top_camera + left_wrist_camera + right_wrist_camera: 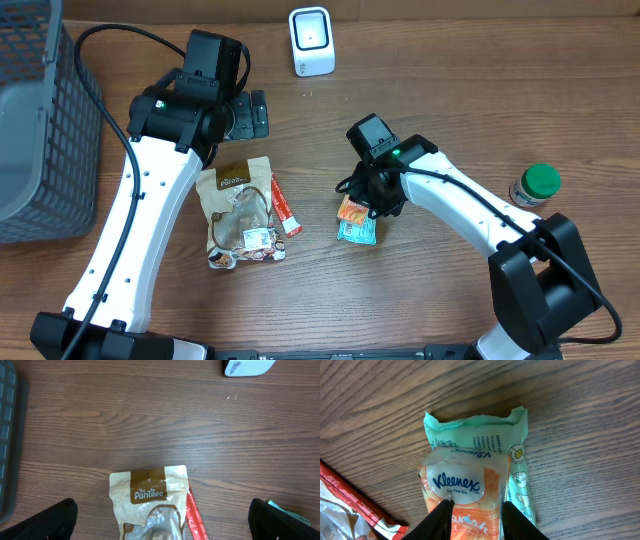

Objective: Scan the item barcode
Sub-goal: 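Lower the right gripper and close it on the Kleenex pack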

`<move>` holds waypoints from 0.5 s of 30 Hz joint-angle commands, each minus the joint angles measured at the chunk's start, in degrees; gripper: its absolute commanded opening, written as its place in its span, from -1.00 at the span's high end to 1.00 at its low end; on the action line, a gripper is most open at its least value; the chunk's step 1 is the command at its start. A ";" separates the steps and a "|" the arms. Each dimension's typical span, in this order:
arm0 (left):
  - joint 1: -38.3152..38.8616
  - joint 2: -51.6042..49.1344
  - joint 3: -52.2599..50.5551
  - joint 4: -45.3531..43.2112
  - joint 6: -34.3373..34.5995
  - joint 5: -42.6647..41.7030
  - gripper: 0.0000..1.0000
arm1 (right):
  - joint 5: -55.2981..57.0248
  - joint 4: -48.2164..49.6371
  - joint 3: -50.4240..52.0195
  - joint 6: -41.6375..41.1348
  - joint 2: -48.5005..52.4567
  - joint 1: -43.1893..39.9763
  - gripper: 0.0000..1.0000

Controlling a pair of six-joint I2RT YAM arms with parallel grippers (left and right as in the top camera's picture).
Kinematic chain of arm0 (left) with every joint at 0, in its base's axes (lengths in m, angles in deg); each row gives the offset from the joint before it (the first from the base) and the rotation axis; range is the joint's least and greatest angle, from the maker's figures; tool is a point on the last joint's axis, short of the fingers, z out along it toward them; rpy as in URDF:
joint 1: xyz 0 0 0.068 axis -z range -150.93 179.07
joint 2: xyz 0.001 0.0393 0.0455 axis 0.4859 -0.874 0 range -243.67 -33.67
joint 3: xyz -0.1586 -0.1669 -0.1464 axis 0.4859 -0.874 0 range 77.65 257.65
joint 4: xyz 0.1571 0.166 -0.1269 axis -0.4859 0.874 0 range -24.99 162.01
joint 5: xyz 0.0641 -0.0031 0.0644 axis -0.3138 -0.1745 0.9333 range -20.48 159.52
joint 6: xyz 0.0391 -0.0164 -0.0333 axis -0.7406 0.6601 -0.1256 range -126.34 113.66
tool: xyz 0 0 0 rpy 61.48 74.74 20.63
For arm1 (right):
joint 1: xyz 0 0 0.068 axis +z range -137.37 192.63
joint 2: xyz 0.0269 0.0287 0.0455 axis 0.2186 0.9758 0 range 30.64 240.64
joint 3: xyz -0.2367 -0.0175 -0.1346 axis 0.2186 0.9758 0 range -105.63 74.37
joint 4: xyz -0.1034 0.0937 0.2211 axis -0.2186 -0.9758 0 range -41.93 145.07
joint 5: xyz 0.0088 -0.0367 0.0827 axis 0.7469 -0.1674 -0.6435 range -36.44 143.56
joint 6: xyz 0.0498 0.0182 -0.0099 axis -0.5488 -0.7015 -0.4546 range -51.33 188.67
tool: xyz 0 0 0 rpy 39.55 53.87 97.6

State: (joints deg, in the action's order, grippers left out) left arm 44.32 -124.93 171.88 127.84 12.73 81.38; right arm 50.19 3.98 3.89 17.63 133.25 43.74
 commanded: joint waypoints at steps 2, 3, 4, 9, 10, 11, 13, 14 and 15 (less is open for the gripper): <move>-0.17 0.15 0.76 -0.04 -1.07 0.57 -1.00 | 1.79 -0.44 -1.57 0.37 -1.22 -0.35 0.33; -0.17 0.15 0.76 -0.04 -1.09 0.55 -1.00 | 2.08 -0.46 -1.53 0.35 -1.22 -0.35 0.33; -0.17 0.15 0.76 -0.04 -1.07 0.57 -1.00 | 2.32 -0.46 -1.46 0.35 -1.20 -0.35 0.33; -0.22 0.15 0.76 -0.04 -1.09 0.57 -1.00 | 2.47 -0.37 -1.01 0.33 -0.57 -0.33 0.33; -0.22 0.15 0.76 -0.04 -1.07 0.55 -1.00 | 2.45 -0.37 -0.74 0.33 -0.57 -0.33 0.33; -0.22 0.15 0.76 -0.04 -1.07 0.57 -1.00 | 2.45 -0.42 -0.46 0.35 -0.57 -0.33 0.33; -0.22 0.15 0.76 -0.04 -1.07 0.55 -1.00 | 2.45 -0.66 0.15 0.35 -0.57 -0.33 0.34; -0.22 0.15 0.76 -0.04 -1.07 0.55 -0.99 | 2.45 -0.72 0.37 0.35 -0.57 -0.33 0.34; -0.22 0.15 0.76 -0.04 -1.07 0.57 -1.00 | 2.45 -0.74 0.68 0.35 -0.57 -0.33 0.34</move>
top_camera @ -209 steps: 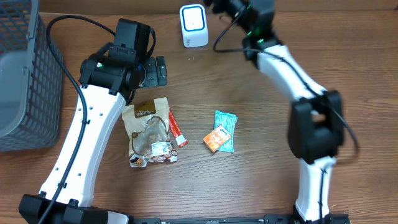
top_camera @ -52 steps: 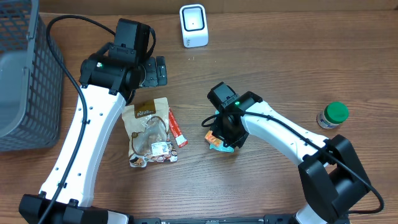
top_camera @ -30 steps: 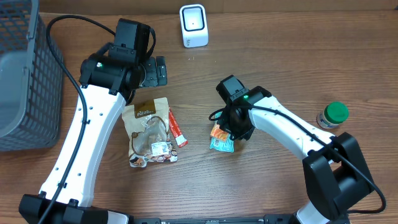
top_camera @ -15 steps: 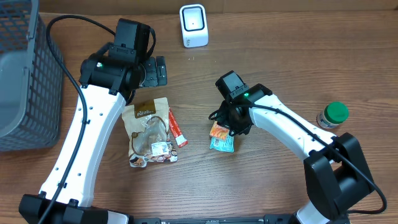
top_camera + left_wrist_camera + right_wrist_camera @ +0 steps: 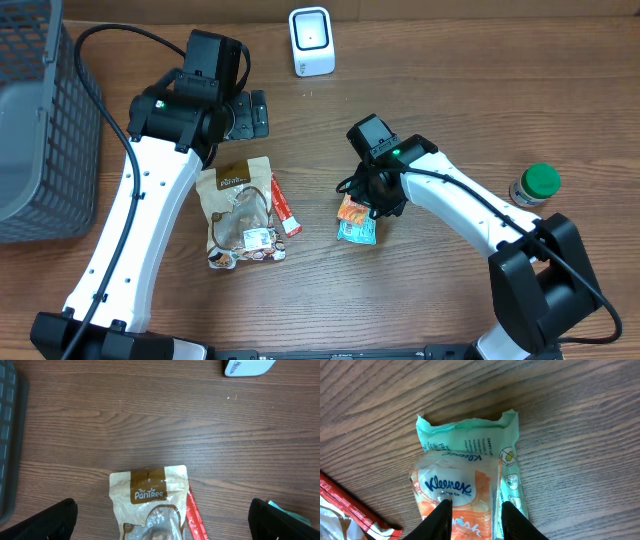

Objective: Scan the item barcode
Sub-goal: 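Lower the right gripper and close it on the Kleenex pack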

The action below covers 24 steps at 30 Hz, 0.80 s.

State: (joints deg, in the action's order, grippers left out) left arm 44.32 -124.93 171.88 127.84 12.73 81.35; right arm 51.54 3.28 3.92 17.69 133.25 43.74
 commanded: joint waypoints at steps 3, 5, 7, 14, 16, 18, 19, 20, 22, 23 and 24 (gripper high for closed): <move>-0.22 0.15 0.76 -0.04 -1.07 0.59 -1.00 | 1.09 -0.11 1.20 0.28 -0.57 -0.33 0.35; -0.22 0.15 0.76 -0.04 -1.09 0.59 -1.00 | 1.11 -0.09 1.51 0.28 -0.57 -0.33 0.35; -0.22 0.15 0.76 -0.04 -1.09 0.59 -0.99 | 1.11 0.09 1.75 0.28 -0.57 -0.33 0.35; -0.22 0.15 0.76 -0.04 -1.09 0.59 -1.00 | 1.14 0.15 1.84 0.28 -0.57 -0.33 0.35; -0.22 0.15 0.76 -0.04 -1.07 0.59 -0.99 | 1.14 0.33 1.84 0.28 -0.57 -0.33 0.36; -0.22 0.15 0.76 -0.04 -1.07 0.59 -1.00 | 1.14 0.33 1.84 0.26 -0.57 -0.33 0.36; -0.22 0.15 0.76 -0.04 -1.07 0.59 -1.00 | 1.14 0.33 1.84 0.28 -0.57 -0.33 0.37; -0.22 0.15 0.76 -0.04 -1.07 0.57 -0.99 | 1.14 0.33 1.84 0.26 -0.57 -0.33 0.38; -0.22 0.15 0.76 -0.04 -1.07 0.57 -0.99 | 1.14 0.33 1.84 0.26 -0.57 -0.33 0.43; -0.22 0.15 0.76 -0.04 -1.07 0.59 -1.00 | 1.14 0.33 1.86 0.28 -0.57 -0.28 0.45; -0.22 0.15 0.76 -0.04 -1.09 0.59 -0.99 | 1.14 0.33 1.86 0.26 -0.57 -0.22 0.47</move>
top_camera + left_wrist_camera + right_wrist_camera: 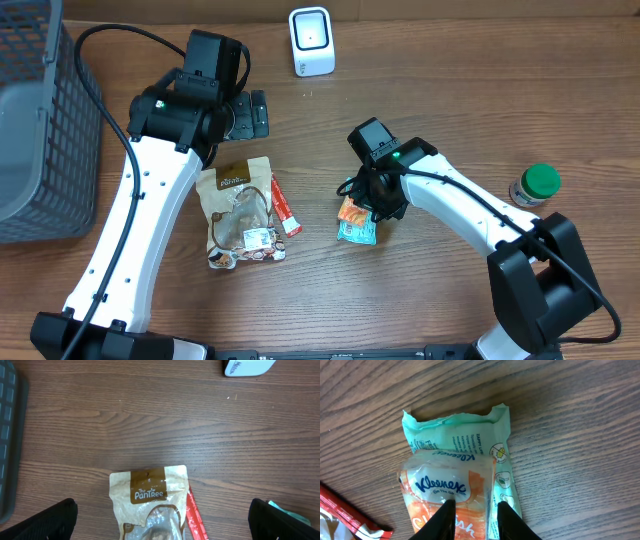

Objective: Scan the item barcode
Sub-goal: 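Lower the right gripper and close it on the Kleenex pack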

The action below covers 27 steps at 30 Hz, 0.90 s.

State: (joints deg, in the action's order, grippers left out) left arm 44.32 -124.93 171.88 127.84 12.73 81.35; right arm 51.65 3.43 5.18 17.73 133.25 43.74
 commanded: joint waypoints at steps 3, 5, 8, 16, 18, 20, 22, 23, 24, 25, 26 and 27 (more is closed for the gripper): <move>-0.22 0.15 0.76 -0.04 -1.09 0.59 -1.00 | 1.03 0.17 0.61 0.22 -0.57 -0.22 0.47; -0.22 0.15 0.76 -0.04 -1.09 0.59 -0.99 | 1.03 0.20 0.61 0.22 -0.55 -0.17 0.47; -0.22 0.15 0.76 -0.04 -1.07 0.59 -1.00 | 1.07 0.48 0.61 0.22 -0.48 0.33 0.46; -0.22 0.15 0.76 -0.04 -1.09 0.57 -1.00 | 3.78 0.83 0.63 0.09 -0.24 2.05 0.46; -0.22 0.15 0.76 -0.04 -1.07 0.59 -0.99 | 3.82 0.85 0.63 0.00 -0.24 2.27 0.46; -0.22 0.15 0.76 -0.04 -1.07 0.57 -1.00 | 3.82 0.85 0.63 0.00 0.00 2.27 0.46; -0.22 0.15 0.76 -0.04 -1.09 0.59 -0.99 | 4.02 0.85 0.74 0.00 0.28 2.27 0.46; -0.22 0.15 0.76 -0.04 -1.07 0.57 -1.00 | 4.07 0.96 0.92 0.00 0.28 2.27 0.47; -0.22 0.15 0.76 -0.04 -1.07 0.57 -1.00 | 4.02 1.36 1.27 -0.02 0.28 2.27 0.46; -0.22 0.15 0.76 -0.04 -1.07 0.59 -1.00 | 4.00 2.51 2.29 -0.17 0.28 2.27 0.46; -0.22 0.15 0.76 -0.04 -1.09 0.59 -1.00 | 4.00 3.08 2.86 -0.46 0.28 2.27 0.46; -0.22 0.15 0.76 -0.04 -1.09 0.57 -1.00 | 3.98 3.82 3.58 -0.83 0.28 2.27 0.46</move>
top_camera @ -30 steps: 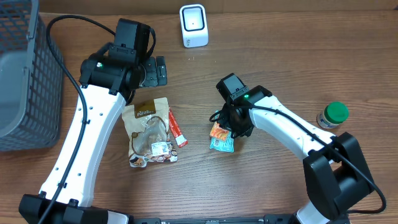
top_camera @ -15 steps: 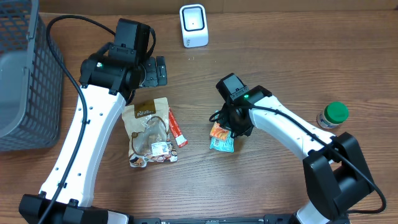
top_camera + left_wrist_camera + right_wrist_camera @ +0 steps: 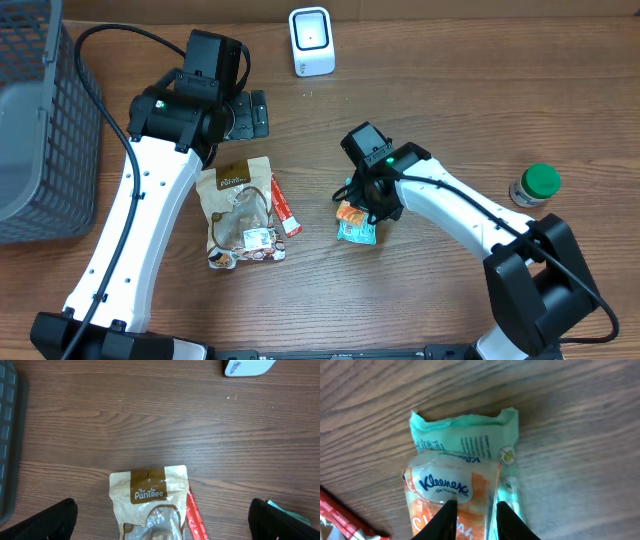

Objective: Scan the item barcode
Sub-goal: 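Lower the right gripper and close it on the Kleenex pack, then lift the Kleenex pack and swing it toward the right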

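Note:
A Kleenex tissue pack point(image 3: 462, 467), orange and teal, lies on the wooden table point(image 3: 450, 90), right of centre in the overhead view point(image 3: 357, 226). My right gripper point(image 3: 476, 520) is pressed onto it from above. Its two black fingers point(image 3: 445, 519) stand close together, pinching the middle of the pack. The white barcode scanner point(image 3: 311, 41) stands at the table's back edge, and its base shows in the left wrist view point(image 3: 247, 367). My left gripper point(image 3: 160, 520) hangs open, high over the Pantree bag point(image 3: 150, 502), holding nothing.
A Pantree snack bag point(image 3: 240, 212) and a red stick packet point(image 3: 284, 206) lie left of the tissue pack. A grey mesh basket point(image 3: 40, 120) fills the left edge. A green-lidded jar point(image 3: 535, 185) stands at the right.
My right gripper has shifted slightly left on the tissue pack. The pack sits a little turned in the right wrist view, and the table behind it is blurred. The left arm is unchanged.
My right gripper's fingers straddled the Kleenex pack with a wider gap at first. The gap had narrowed by the last earlier moment and stays narrow now, with the pack pinched between them. The left gripper has hung open over the Pantree bag throughout.

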`<move>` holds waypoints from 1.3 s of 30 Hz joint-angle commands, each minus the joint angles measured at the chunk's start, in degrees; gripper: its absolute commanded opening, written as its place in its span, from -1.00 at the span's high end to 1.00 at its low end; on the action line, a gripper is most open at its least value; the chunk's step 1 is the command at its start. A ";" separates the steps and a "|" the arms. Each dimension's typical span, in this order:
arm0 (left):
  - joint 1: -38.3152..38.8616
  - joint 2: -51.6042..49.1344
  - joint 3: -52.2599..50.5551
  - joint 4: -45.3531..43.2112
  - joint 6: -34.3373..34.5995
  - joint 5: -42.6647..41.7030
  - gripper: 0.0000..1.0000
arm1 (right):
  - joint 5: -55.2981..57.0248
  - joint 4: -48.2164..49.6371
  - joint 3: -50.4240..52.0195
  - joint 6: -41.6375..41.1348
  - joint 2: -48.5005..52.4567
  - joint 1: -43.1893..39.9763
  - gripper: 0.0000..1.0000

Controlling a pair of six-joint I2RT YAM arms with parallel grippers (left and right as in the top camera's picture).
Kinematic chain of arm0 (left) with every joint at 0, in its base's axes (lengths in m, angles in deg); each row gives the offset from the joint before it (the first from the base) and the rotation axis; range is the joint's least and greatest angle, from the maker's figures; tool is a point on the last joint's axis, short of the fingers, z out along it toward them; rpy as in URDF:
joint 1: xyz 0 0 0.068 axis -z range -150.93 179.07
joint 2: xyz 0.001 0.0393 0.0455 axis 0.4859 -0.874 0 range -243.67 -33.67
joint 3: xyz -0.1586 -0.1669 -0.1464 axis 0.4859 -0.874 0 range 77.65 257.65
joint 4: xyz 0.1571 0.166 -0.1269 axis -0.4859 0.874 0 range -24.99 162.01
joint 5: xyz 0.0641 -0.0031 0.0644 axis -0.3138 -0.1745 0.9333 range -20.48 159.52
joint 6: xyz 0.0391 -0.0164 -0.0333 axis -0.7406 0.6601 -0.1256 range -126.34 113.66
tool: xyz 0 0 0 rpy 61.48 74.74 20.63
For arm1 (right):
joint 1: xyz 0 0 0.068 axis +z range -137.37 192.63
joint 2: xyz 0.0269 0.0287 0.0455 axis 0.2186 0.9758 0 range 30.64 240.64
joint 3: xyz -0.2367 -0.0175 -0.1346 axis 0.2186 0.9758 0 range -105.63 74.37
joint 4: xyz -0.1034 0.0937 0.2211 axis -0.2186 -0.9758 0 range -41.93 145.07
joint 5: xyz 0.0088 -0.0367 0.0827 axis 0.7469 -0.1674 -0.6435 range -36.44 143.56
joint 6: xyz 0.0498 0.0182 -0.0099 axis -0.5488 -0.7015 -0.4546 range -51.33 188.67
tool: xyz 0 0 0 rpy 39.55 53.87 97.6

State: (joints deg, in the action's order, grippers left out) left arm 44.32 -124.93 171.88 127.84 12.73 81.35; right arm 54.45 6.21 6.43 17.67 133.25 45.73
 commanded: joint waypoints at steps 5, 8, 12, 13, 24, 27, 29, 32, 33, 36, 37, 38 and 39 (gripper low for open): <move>-0.22 0.15 0.76 -0.04 -1.09 0.59 -0.99 | 0.35 5.66 6.47 -1.73 0.28 0.28 0.47; -0.22 0.15 0.76 -0.04 -1.09 0.59 -0.99 | 0.35 6.40 7.50 -1.70 0.28 0.26 0.51; -0.22 0.15 0.76 -0.04 -1.07 0.59 -1.00 | 0.35 6.64 7.48 -1.57 0.28 0.22 0.71; -0.22 0.15 0.76 -0.04 -1.09 0.59 -1.00 | 0.33 7.02 7.43 -0.96 0.28 0.17 0.72; -0.22 0.15 0.76 -0.04 -1.09 0.57 -1.00 | -17.59 6.51 5.16 11.37 -2.34 -6.05 0.93; -0.22 0.15 0.76 -0.04 -1.07 0.59 -1.00 | -26.51 7.39 5.16 16.63 -5.68 -10.05 0.92; -0.22 0.15 0.76 -0.04 -1.07 0.59 -0.99 | -31.98 8.02 5.18 19.19 -7.93 -12.50 0.92; -0.22 0.15 0.76 -0.04 -1.09 0.59 -1.00 | -42.01 10.03 5.18 22.93 -10.86 -16.22 0.92; -0.22 0.15 0.76 -0.04 -1.07 0.59 -1.00 | -45.46 10.97 5.18 23.76 -11.58 -17.38 0.92; -0.22 0.15 0.76 -0.04 -1.07 0.57 -1.00 | -56.39 13.99 5.18 27.23 -12.85 -20.39 0.92; -0.22 0.15 0.76 -0.04 -1.09 0.59 -1.00 | -59.91 15.19 5.18 28.09 -12.92 -21.20 0.92; -0.22 0.15 0.76 -0.04 -1.07 0.57 -1.00 | -64.08 16.72 5.18 29.22 -12.92 -22.01 0.92; -0.22 0.15 0.76 -0.04 -1.09 0.59 -1.00 | -66.99 17.88 5.20 30.05 -12.92 -22.62 0.92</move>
State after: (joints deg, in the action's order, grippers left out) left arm 44.32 -124.93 171.88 127.84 12.73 81.38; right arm 4.16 22.29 11.50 41.95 121.30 24.64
